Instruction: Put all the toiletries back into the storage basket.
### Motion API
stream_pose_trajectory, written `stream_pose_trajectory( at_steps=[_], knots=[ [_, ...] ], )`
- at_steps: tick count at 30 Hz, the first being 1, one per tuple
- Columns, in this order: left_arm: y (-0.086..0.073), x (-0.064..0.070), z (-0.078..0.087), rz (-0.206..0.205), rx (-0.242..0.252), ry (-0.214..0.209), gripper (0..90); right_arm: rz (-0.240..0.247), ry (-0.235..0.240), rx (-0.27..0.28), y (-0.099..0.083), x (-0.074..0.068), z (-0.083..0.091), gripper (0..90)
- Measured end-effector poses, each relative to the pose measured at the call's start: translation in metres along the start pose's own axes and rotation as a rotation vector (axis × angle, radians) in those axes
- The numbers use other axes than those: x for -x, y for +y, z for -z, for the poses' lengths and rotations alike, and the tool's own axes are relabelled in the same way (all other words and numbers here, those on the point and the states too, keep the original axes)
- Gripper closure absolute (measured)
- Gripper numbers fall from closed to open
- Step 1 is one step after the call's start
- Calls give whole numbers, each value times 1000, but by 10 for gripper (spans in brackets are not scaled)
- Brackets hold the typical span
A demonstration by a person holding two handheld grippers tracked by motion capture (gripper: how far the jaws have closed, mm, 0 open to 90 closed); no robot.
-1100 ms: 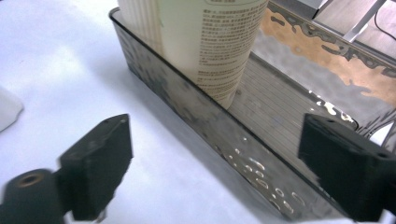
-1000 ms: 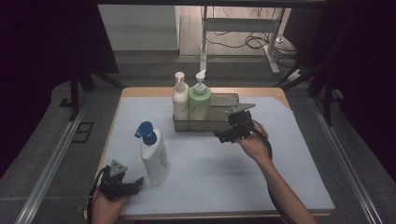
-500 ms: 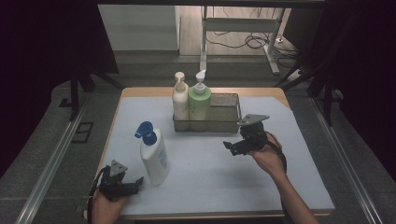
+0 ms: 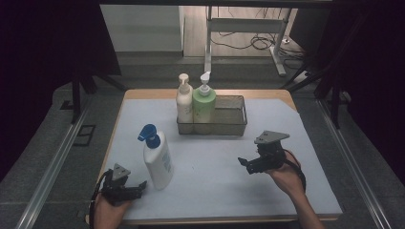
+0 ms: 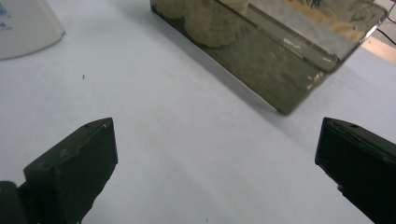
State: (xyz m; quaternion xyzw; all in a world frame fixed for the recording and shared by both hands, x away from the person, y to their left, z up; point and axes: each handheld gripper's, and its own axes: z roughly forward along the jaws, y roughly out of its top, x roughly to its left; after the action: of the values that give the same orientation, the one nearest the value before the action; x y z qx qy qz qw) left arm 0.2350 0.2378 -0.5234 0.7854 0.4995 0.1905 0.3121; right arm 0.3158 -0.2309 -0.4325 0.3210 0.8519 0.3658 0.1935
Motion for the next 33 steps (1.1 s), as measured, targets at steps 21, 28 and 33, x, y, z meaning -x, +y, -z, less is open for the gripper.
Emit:
stream_pose_trajectory(
  at_steps=[21, 28, 33],
  knots=[
    [0, 0, 0, 1, -3, -1, 128, -132, -16, -41, -71, -4, -10, 0],
    [0, 0, 0, 0, -3, -1, 129, -153, -16, -75, -88, -1, -17, 0],
    [0, 0, 0, 2, -3, -2, 129, -159, -18, -110, -96, 0, -26, 0]
  ],
)
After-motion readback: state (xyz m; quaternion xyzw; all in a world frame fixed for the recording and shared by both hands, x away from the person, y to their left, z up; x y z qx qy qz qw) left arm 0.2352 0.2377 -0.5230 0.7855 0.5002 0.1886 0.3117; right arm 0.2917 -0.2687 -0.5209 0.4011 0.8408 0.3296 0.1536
